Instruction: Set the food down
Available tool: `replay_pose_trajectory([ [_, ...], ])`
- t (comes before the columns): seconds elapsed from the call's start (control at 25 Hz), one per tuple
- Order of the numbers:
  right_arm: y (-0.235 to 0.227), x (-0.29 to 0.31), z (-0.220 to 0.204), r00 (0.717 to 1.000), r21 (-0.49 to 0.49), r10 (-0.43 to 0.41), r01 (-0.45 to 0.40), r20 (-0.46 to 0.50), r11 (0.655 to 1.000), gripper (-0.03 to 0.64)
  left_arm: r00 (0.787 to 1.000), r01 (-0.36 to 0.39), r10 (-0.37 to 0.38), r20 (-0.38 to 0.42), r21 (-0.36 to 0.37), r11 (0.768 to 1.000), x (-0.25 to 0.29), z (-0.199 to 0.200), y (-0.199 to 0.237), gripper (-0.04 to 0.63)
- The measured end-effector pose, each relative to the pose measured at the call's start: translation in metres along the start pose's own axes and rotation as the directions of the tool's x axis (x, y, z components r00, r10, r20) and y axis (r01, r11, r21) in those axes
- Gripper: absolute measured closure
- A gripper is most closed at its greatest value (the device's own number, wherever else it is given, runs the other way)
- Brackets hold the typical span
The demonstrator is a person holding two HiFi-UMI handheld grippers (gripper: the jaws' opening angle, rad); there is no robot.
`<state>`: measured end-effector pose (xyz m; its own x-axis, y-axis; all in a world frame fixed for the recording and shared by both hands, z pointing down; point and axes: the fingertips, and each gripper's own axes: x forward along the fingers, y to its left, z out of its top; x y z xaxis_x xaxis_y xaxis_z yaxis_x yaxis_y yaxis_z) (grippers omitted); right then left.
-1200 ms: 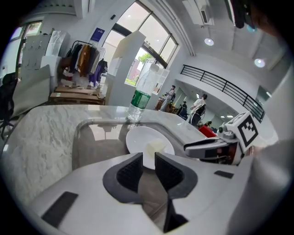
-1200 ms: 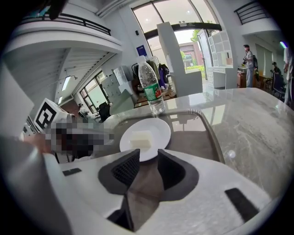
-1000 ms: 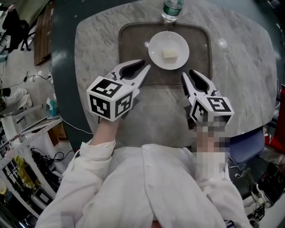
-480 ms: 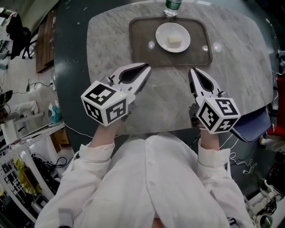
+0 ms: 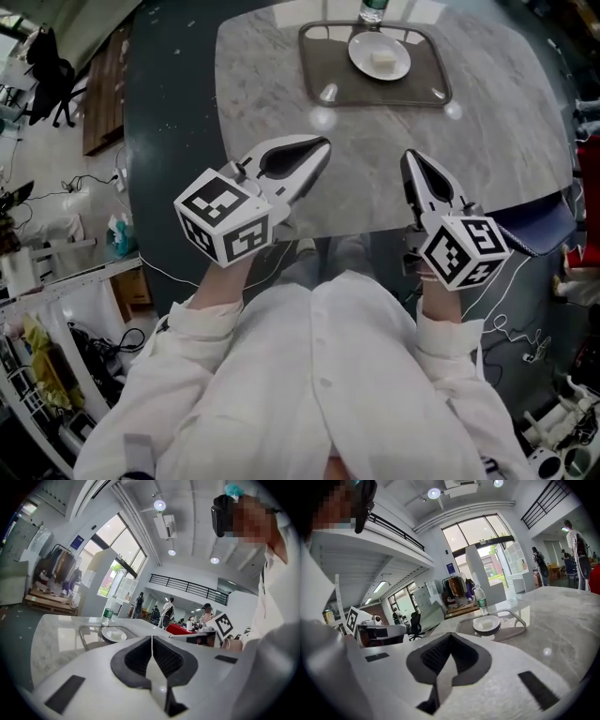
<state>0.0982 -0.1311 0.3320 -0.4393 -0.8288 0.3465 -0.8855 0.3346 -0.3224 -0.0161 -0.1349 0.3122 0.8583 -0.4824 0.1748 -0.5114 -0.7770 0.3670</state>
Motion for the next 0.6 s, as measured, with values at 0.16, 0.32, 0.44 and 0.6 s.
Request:
replay_pose_trajectory([
  [0.16, 0.036, -0.023, -0.007, 1.000, -0.046, 0.011, -0.010, 0.019, 0.999, 0.614, 0.999, 0.046, -0.046, 0.019, 0.024, 0.999, -0.029, -0.003, -0.026, 0.572],
  [0.32, 0.060, -0.042, -0.010, 1.000, -0.099, 0.016, -0.013, 0.024, 0.995, 0.614, 0.997, 0.071, -0.072, 0.026, 0.044, 0.996, -0.045, -0.007, -0.051, 0.572],
  [0.44, 0.074, -0.054, -0.012, 0.999, -0.118, 0.021, -0.016, 0.038, 0.993, 0.614, 0.996, 0.091, -0.092, 0.020, 0.055, 0.994, -0.054, -0.012, -0.069, 0.572],
  [0.6, 0.086, -0.062, -0.015, 0.998, -0.130, 0.026, -0.019, 0.053, 0.991, 0.614, 0.993, 0.115, -0.116, 0.006, 0.065, 0.991, -0.062, -0.020, -0.088, 0.572],
])
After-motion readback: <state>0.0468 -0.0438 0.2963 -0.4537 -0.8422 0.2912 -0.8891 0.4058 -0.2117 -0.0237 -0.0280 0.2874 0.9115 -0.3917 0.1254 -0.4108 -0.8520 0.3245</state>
